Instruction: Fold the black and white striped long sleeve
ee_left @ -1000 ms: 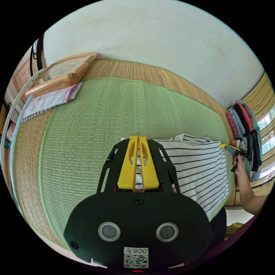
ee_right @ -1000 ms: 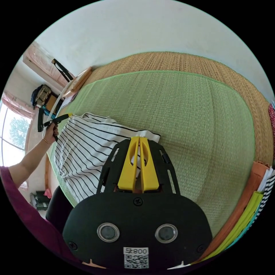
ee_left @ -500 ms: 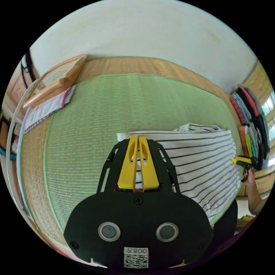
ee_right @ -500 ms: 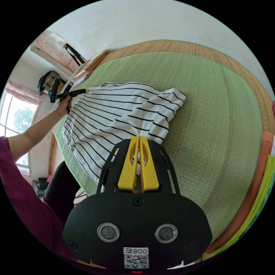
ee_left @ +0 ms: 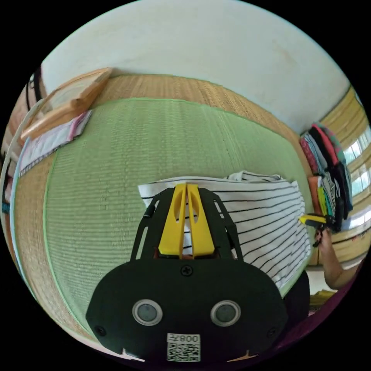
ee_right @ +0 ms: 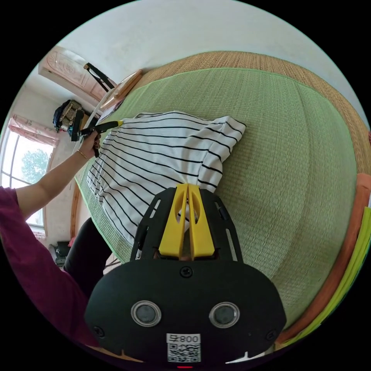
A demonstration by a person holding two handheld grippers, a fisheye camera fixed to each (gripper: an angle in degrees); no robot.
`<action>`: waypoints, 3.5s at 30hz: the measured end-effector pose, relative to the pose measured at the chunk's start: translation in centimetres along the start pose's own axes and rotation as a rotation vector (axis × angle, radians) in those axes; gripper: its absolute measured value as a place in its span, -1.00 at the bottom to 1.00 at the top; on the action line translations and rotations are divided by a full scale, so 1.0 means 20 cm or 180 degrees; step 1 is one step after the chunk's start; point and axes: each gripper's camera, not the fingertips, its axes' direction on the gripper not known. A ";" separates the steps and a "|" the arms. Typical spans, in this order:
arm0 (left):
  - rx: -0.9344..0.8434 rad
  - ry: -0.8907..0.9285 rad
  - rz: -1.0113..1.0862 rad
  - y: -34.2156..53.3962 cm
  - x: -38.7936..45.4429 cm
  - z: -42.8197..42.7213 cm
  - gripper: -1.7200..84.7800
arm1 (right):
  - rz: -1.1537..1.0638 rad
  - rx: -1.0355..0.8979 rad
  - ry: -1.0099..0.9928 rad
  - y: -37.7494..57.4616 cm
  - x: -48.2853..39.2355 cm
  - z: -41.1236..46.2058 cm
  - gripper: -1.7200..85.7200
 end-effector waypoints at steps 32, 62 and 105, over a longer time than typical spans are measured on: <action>-0.0121 0.1516 -0.1230 1.07 -0.76 -0.62 -0.94 | 0.0707 -0.0170 -0.0871 0.60 0.01 0.01 -0.95; -0.0343 0.0856 0.0743 -0.26 0.59 0.12 -0.96 | -0.0510 -0.0154 0.0388 0.16 -0.98 0.23 -0.96; -0.0298 0.1489 0.0283 1.07 1.06 -0.11 -0.83 | 0.0832 0.0108 -0.0812 0.58 -0.52 0.42 -0.78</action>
